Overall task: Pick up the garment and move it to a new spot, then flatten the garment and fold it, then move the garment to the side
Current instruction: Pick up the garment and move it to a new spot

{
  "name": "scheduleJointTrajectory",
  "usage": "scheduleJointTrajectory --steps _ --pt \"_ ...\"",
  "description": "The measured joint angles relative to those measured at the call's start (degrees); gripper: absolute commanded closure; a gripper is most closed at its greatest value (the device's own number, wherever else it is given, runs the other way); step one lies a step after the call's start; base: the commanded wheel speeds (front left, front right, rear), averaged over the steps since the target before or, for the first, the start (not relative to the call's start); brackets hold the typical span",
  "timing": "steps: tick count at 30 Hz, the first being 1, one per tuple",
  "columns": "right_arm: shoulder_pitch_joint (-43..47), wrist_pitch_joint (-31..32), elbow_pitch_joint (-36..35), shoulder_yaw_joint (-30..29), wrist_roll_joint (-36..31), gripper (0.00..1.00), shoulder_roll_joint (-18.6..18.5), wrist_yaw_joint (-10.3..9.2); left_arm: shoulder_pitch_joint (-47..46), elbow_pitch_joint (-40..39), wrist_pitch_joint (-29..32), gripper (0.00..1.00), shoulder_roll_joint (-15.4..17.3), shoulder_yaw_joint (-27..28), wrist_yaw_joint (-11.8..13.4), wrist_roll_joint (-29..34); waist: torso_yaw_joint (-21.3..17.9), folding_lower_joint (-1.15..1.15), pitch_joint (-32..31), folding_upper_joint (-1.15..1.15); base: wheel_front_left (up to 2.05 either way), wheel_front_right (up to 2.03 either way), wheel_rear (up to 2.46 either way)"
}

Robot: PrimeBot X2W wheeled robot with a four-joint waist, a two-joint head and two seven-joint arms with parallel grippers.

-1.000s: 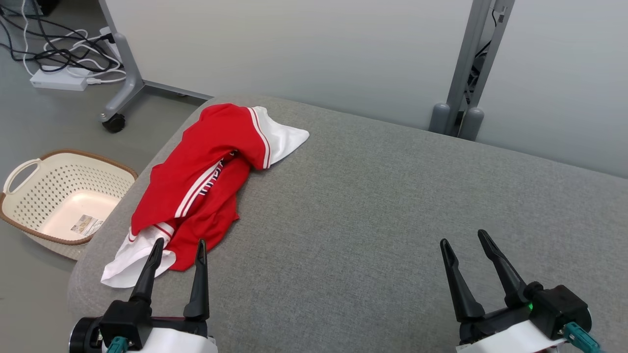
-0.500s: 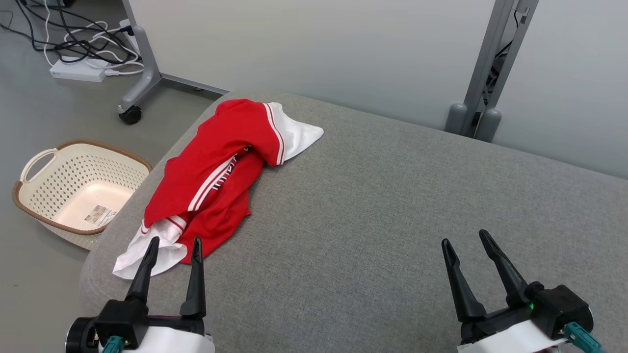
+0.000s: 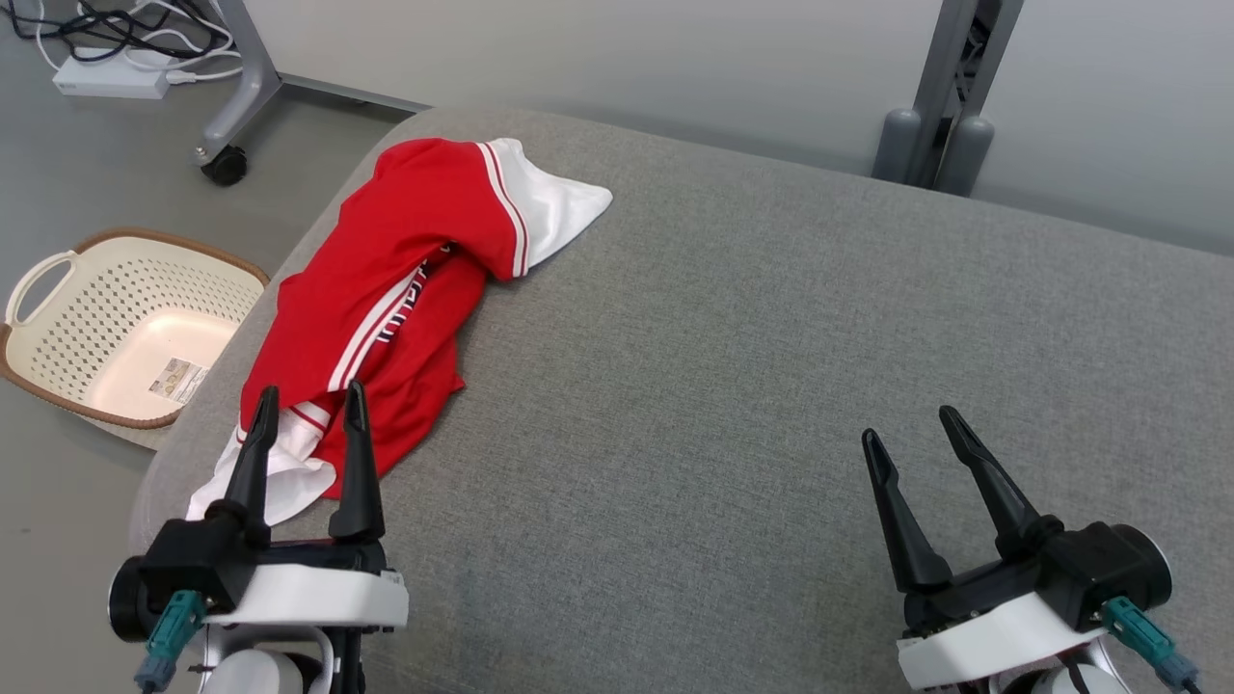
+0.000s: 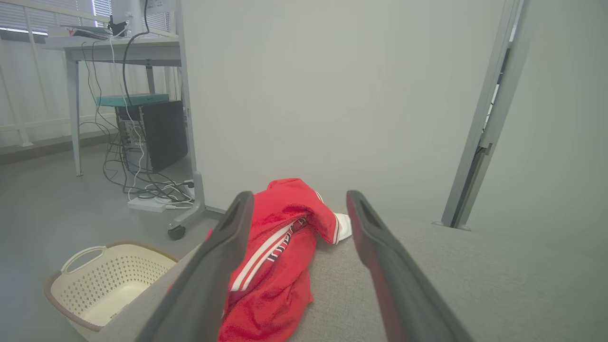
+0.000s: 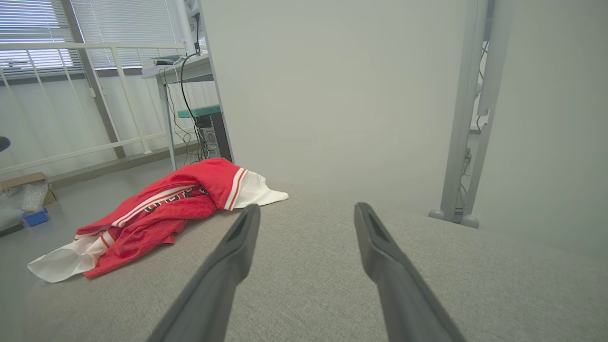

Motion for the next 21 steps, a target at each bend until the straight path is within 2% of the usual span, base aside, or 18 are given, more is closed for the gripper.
scheduleJointTrajectory --steps 14,21 --pt "-5.9 0.0 -0.7 2.4 -0.4 0.0 -3.9 0.0 -13.6 6.3 0.0 0.0 0.0 5.4 0.4 -1.1 -2.4 0.0 9.4 0.0 0.0 0.0 0.0" --pt "-8.4 0.0 -2.0 2.3 -1.0 0.0 -5.7 0.0 -22.3 14.3 0.0 0.0 0.0 10.0 -2.9 -5.0 -3.9 0.0 13.5 0.0 0.0 0.0 0.0"
